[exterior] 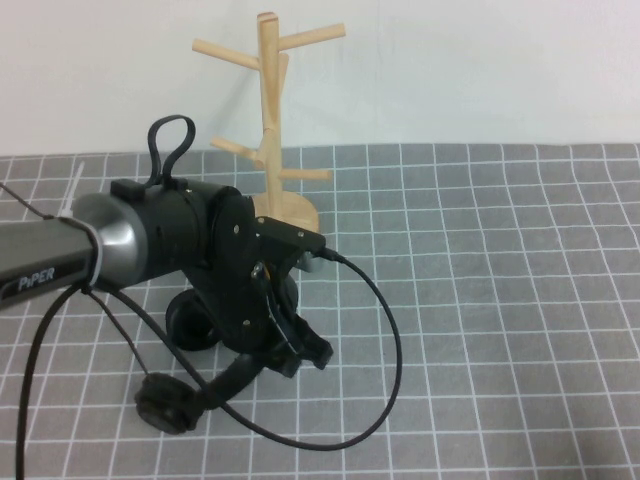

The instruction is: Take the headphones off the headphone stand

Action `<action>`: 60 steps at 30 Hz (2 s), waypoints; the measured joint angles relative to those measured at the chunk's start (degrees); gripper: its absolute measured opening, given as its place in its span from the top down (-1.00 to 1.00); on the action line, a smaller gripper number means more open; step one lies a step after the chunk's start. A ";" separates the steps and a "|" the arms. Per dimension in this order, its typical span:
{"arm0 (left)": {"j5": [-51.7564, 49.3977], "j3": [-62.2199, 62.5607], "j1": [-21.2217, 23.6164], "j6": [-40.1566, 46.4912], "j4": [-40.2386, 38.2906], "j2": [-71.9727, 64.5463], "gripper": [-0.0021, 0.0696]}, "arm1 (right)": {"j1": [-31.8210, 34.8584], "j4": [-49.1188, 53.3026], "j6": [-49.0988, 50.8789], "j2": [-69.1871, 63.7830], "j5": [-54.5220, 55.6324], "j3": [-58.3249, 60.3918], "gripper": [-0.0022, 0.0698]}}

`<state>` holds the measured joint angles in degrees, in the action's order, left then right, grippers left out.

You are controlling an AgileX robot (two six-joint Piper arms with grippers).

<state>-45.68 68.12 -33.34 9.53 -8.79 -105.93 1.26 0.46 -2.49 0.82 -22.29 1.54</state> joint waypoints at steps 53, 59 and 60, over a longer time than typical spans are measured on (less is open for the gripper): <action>31.57 -39.52 -1.27 7.27 1.97 73.47 0.95 | 0.00 0.00 0.00 0.00 0.00 0.00 0.96; 53.98 -57.99 8.27 7.49 2.10 88.73 0.95 | 0.00 0.00 0.00 0.00 0.00 0.00 0.96; 55.96 -60.44 10.97 7.38 1.99 91.19 0.95 | 0.00 0.00 0.00 0.00 0.00 0.00 0.96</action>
<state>10.27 7.67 -22.37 16.91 -6.80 -14.75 1.26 0.46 -2.49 0.82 -22.29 1.54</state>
